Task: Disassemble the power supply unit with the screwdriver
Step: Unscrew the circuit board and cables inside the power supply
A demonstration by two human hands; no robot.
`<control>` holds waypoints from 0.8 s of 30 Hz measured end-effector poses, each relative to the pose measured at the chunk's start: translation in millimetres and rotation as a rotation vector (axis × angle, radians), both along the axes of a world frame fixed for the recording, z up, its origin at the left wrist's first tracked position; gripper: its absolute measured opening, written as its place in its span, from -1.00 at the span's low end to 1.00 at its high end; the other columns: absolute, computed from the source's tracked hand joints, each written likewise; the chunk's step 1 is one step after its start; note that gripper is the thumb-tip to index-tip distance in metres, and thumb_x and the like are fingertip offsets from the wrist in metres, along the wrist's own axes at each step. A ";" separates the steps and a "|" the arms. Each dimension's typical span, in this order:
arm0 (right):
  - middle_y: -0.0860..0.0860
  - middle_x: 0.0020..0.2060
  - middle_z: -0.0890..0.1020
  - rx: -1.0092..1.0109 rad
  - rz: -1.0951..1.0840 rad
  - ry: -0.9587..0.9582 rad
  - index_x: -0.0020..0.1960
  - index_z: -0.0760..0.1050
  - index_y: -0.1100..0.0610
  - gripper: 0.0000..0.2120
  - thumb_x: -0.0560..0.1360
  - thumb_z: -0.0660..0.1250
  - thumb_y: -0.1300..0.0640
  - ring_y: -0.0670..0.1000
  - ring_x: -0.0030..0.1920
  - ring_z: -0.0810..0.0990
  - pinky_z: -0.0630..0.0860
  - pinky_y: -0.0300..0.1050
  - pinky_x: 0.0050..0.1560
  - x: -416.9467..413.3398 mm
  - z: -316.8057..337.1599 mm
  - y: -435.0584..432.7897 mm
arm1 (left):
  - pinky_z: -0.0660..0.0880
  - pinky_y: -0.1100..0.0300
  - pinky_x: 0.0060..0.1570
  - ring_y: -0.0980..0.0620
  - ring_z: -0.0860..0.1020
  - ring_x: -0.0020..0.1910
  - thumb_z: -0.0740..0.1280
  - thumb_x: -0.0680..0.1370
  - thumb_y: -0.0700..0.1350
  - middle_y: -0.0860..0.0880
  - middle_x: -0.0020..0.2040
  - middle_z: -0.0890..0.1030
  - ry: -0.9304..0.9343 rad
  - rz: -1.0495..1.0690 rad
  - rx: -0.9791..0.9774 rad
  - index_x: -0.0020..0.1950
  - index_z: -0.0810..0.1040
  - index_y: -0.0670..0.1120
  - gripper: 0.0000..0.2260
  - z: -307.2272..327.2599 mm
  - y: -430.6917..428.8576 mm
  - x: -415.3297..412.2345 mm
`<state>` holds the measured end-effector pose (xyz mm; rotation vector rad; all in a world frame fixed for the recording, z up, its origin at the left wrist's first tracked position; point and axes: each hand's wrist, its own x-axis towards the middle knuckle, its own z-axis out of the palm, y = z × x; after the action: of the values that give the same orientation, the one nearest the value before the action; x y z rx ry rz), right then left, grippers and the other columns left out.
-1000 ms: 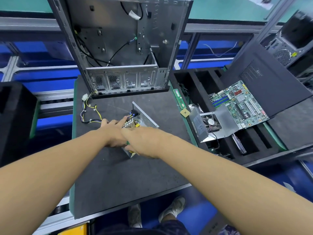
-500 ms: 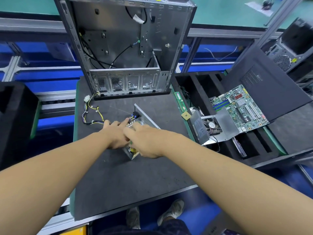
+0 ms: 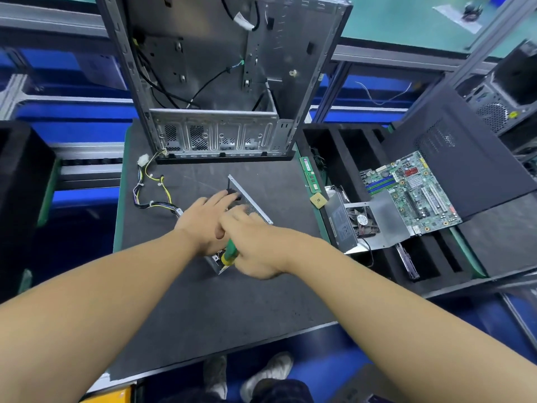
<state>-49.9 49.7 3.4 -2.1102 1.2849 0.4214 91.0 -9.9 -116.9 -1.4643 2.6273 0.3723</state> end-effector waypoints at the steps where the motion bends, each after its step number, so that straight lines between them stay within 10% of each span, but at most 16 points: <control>1: 0.20 0.41 0.16 -0.012 -0.001 -0.010 0.38 0.18 0.14 -0.58 0.56 0.20 0.16 0.17 0.39 0.20 0.31 0.03 0.16 -1.5 -3.0 0.8 | 0.07 0.09 0.49 0.09 -0.06 0.59 0.13 0.53 0.12 0.11 0.62 0.00 0.024 0.018 0.034 0.60 0.08 0.16 -0.38 -1.2 -0.1 1.7; 8: 0.24 0.28 0.44 -0.624 0.251 0.269 0.37 0.20 0.27 -0.58 0.68 0.00 -0.02 0.12 -0.22 0.53 0.33 -0.07 -0.36 3.1 -12.2 7.4 | 0.15 0.10 0.45 0.04 -0.04 0.58 0.09 0.49 0.20 0.12 0.60 0.03 -0.037 -0.062 0.006 0.54 0.24 0.17 -0.41 -3.6 -2.3 2.2; 12: 0.09 0.26 0.30 -0.091 0.036 -0.130 0.28 0.27 0.13 -0.68 0.54 0.19 0.19 0.08 0.26 0.29 0.29 -0.13 0.01 -5.8 -7.6 0.7 | 0.09 0.09 0.48 0.10 -0.05 0.58 0.06 0.47 0.20 0.15 0.59 0.09 0.049 -0.001 0.018 0.55 0.26 0.07 -0.36 -1.6 1.0 -0.2; 19: 0.18 0.20 0.48 -0.456 0.176 0.227 0.38 0.19 0.26 -0.55 0.68 0.00 -0.08 0.18 -0.10 0.61 0.41 -0.05 -0.29 0.8 -8.5 6.7 | 0.14 0.10 0.44 0.08 -0.03 0.57 0.18 0.48 0.22 0.14 0.59 0.10 -0.016 -0.041 0.019 0.46 0.36 0.14 -0.46 -0.3 -1.3 -1.3; 24: 0.05 0.26 0.23 -0.062 0.053 -0.084 0.27 0.25 0.10 -0.68 0.54 0.19 0.23 0.03 0.16 0.27 0.23 -0.19 0.11 1.9 -5.0 6.1 | 0.22 0.15 0.33 0.13 0.16 0.49 0.26 0.46 0.07 0.18 0.49 0.27 0.108 0.021 -0.008 0.37 0.42 0.16 -0.54 0.7 1.1 2.5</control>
<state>-48.1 55.9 -1.6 -2.1933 1.2103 0.3157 93.5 -8.8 -116.2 -1.5159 2.7005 0.4559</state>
